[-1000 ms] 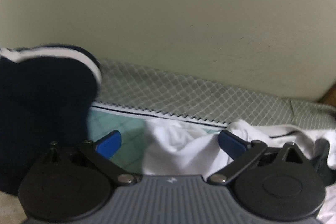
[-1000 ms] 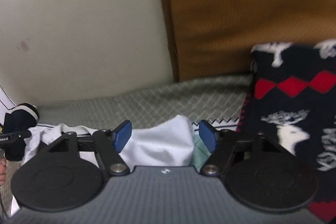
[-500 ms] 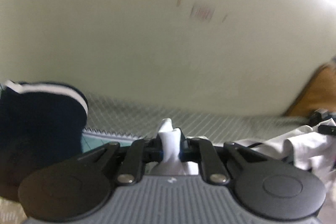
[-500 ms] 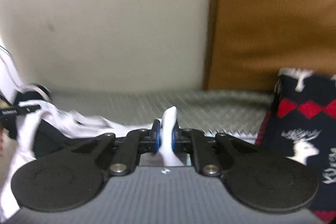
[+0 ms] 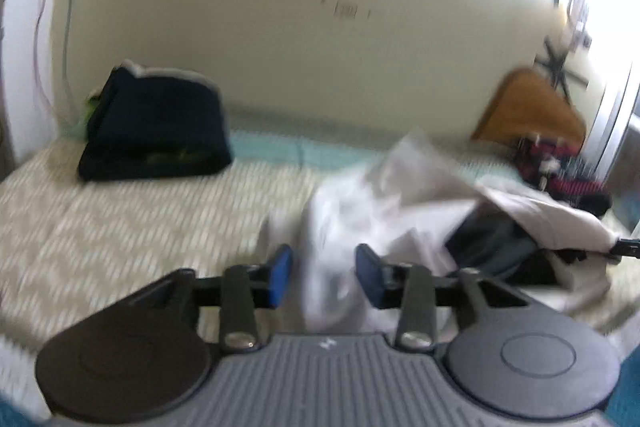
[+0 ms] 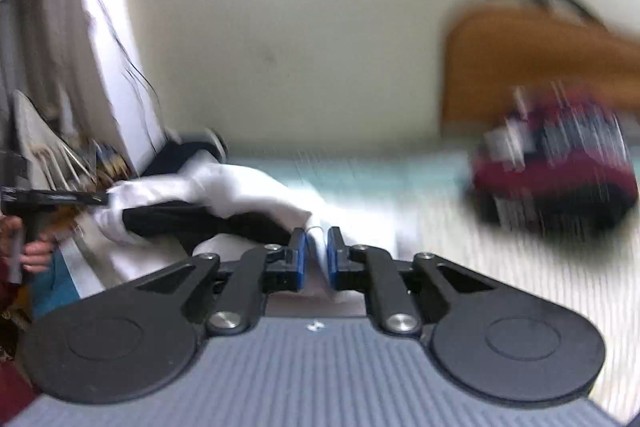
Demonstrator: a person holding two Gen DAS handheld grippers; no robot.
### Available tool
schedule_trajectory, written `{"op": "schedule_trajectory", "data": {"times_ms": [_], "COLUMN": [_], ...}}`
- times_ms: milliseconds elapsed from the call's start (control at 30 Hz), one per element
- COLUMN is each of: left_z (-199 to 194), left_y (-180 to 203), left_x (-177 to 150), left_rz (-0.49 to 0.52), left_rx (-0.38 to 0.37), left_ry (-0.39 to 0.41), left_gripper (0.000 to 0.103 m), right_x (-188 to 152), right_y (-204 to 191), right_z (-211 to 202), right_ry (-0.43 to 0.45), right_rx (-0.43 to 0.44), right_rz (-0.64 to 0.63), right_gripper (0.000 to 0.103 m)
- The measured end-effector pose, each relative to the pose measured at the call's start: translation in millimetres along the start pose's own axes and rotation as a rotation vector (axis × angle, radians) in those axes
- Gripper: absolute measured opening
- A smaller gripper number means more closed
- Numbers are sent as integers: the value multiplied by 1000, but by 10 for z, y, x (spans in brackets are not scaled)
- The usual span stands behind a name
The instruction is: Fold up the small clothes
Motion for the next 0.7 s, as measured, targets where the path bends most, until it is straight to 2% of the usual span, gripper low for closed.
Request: {"op": "schedule_trajectory", "data": {"times_ms": [33,67,133,167,233,267,333,400,500,533,567,600,633,667,700], "left_z": [-43,-112,-202,-276,-329,-325,-210,-17,296,417,543,672,761,837,885], "left_y": [-8,-35,-49,-50,-89,-75,-40,15,76,97,124,152,173,180,202], "left_x": [-18,17,132,200,309,357,410,440,380,367,341,317,303,351,458], "left_rz": [-3,-12,-42,-58,-79,-78,-59,-22,20,40,67,90,107,132,164], "left_rx": [3,0,-9,-20,-49,-59,-55,-65,-86,-98,-110,-113,-102,-83,-61], "left_ry": [4,20,64,89,132,143,137,102,3,-34,-79,-127,-155,-153,-124], "left_gripper": [45,54,66,74,83,87,96,96,83,62,30,12,5,5,5], "right_x": [-73,-91,26,132,320,410,485,530,462,402,329,258,237,272,396], "right_y": [35,53,39,37,-119,-213,-439,-669,-961,-1035,-1082,-1106,-1089,-1020,-957], "right_z": [-16,-27,-115,-132,-169,-132,-41,212,574,695,812,922,1027,1118,1186], "right_ry": [-19,-14,30,58,118,135,139,103,13,-30,-79,-138,-179,-198,-184], "right_rx": [-26,-39,-37,-22,21,49,108,166,224,226,217,202,176,144,117], "right_rz": [5,17,49,52,27,7,-41,-97,-225,-287,-345,-392,-433,-453,-439], "right_gripper": [30,33,40,42,55,59,67,67,67,67,65,52,14,5,5]}}
Point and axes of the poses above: each gripper's, at about its wrist camera, not at the fingertips, and z roughly the way its jaws point, y to its right, x to its top, the point moved 6 cm from there along z, roughly the way its jaws point, and after that the axes turned 7 degrees about y, right-handed, at the moved point
